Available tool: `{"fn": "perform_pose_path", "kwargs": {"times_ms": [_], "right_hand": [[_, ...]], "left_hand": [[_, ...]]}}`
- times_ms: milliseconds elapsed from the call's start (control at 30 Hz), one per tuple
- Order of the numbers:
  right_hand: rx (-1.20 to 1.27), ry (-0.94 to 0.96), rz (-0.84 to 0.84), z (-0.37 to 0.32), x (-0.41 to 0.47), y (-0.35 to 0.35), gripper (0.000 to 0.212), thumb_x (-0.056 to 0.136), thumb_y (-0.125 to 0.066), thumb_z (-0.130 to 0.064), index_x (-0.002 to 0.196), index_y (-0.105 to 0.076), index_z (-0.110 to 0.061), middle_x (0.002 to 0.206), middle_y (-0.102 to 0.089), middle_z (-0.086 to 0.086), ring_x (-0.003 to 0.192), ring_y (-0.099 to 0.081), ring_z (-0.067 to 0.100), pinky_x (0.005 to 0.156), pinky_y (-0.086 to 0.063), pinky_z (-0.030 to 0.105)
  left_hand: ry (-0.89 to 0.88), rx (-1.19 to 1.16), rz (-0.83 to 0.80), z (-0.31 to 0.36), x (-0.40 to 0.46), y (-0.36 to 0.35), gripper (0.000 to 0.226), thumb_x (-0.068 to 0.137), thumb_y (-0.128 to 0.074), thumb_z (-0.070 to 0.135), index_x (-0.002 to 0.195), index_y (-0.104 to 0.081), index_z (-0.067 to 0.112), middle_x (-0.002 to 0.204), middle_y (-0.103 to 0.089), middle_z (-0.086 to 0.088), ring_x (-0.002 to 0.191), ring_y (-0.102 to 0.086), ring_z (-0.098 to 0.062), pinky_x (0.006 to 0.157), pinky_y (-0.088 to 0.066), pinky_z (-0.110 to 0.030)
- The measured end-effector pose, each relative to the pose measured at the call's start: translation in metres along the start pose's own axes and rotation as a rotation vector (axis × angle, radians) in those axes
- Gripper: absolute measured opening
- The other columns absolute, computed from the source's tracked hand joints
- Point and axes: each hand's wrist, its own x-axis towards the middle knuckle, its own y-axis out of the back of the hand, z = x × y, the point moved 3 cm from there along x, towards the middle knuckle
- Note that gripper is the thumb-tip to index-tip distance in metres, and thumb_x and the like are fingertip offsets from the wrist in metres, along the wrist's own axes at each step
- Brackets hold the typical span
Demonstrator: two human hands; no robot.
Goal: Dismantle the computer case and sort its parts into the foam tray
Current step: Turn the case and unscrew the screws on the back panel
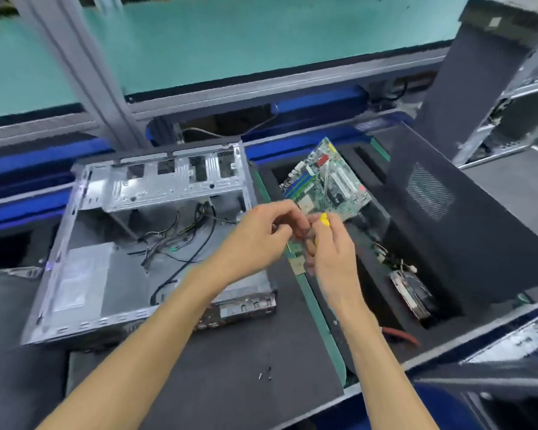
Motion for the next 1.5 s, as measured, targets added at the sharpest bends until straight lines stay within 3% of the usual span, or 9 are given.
{"fn": "perform_pose_path", "kwargs": {"times_ms": [333,500,700,833,1033,1133,1267,1400,1500], "right_hand": [[-0.067,0.096,-0.387,-0.016,-0.041,-0.125,0.016,0.108,-0.043,-0.034,0.116,-0.055,-0.040,0.058,-0.046,-0.007,0.048,-0.041,0.016,0.044,-0.034,0.028],[-0.309,0.124,-0.378,-0.003,-0.053,-0.153,0.017,0.105,-0.047,-0.041,0.092,-0.052,-0.032,0.054,-0.041,-0.012,0.049,-0.034,0.008,0.047,-0.027,0.022],[-0.465,0.209,-0.332,-0.006,-0.056,-0.166,0.029,0.104,-0.051,-0.040,0.077,-0.044,-0.033,0.054,-0.044,-0.015,0.050,-0.038,0.010,0.049,-0.031,0.024],[-0.718,0.313,-0.345,0.000,-0.060,-0.171,0.024,0.103,-0.049,-0.046,0.085,-0.044,-0.031,0.050,-0.041,-0.005,0.049,-0.043,0.016,0.047,-0.032,0.026],[-0.772,0.367,-0.298,0.007,-0.066,-0.170,0.017,0.103,-0.048,-0.046,0.090,-0.044,-0.035,0.048,-0.042,-0.005,0.048,-0.046,0.016,0.045,-0.032,0.028],[-0.668,0.339,-0.310,0.008,-0.063,-0.167,0.020,0.104,-0.049,-0.043,0.088,-0.047,-0.031,0.051,-0.045,-0.004,0.051,-0.045,0.016,0.046,-0.029,0.028],[-0.551,0.293,-0.346,0.004,-0.063,-0.163,0.023,0.105,-0.048,-0.041,0.087,-0.048,-0.027,0.056,-0.049,-0.010,0.049,-0.041,0.014,0.047,-0.030,0.027],[-0.448,0.270,-0.311,-0.002,-0.075,-0.153,0.023,0.106,-0.045,-0.041,0.092,-0.048,-0.022,0.061,-0.056,0.007,0.059,-0.058,0.026,0.056,-0.046,0.049],[-0.371,0.278,-0.235,-0.006,-0.087,-0.130,0.017,0.104,-0.047,-0.038,0.097,-0.051,-0.023,0.072,-0.065,0.005,0.063,-0.059,0.022,0.061,-0.047,0.046]], "left_hand": [[0.275,0.169,0.168,-0.093,-0.098,0.133,0.039,0.089,-0.049,-0.005,0.087,-0.066,0.031,0.088,-0.072,0.008,0.086,-0.068,-0.007,0.086,-0.055,-0.034],[0.339,0.448,0.182,-0.130,-0.139,0.154,0.012,0.095,-0.063,0.026,0.107,-0.065,0.029,0.110,-0.065,0.008,0.107,-0.058,-0.010,0.096,-0.044,-0.031],[0.315,0.704,0.174,-0.150,-0.163,0.147,0.052,0.085,-0.071,0.036,0.134,-0.051,0.033,0.151,-0.035,0.004,0.142,-0.028,-0.018,0.116,-0.009,-0.036],[0.375,0.678,0.241,-0.162,-0.176,0.159,0.062,0.083,-0.068,0.028,0.141,-0.046,0.037,0.161,-0.022,-0.003,0.148,-0.019,-0.022,0.120,-0.007,-0.039],[0.128,0.557,0.311,-0.146,-0.174,0.136,0.030,0.082,-0.055,-0.002,0.091,-0.073,0.020,0.119,-0.060,-0.001,0.117,-0.049,-0.024,0.111,-0.032,-0.048],[0.048,0.563,0.214,-0.132,-0.178,0.113,0.025,0.086,-0.043,0.019,0.085,-0.068,0.020,0.086,-0.062,0.012,0.086,-0.048,-0.012,0.086,-0.045,-0.039],[0.095,0.570,0.196,-0.126,-0.184,0.100,0.028,0.090,-0.042,0.039,0.098,-0.067,0.027,0.085,-0.067,0.010,0.079,-0.062,-0.016,0.073,-0.052,-0.037],[0.054,0.483,0.262,-0.122,-0.185,0.097,0.015,0.092,-0.062,0.023,0.105,-0.070,0.022,0.093,-0.064,0.008,0.092,-0.058,-0.013,0.085,-0.051,-0.036],[-0.084,0.471,0.394,-0.102,-0.181,0.083,0.018,0.090,-0.066,0.007,0.107,-0.068,0.013,0.102,-0.059,0.002,0.102,-0.056,-0.019,0.093,-0.046,-0.032]]}}
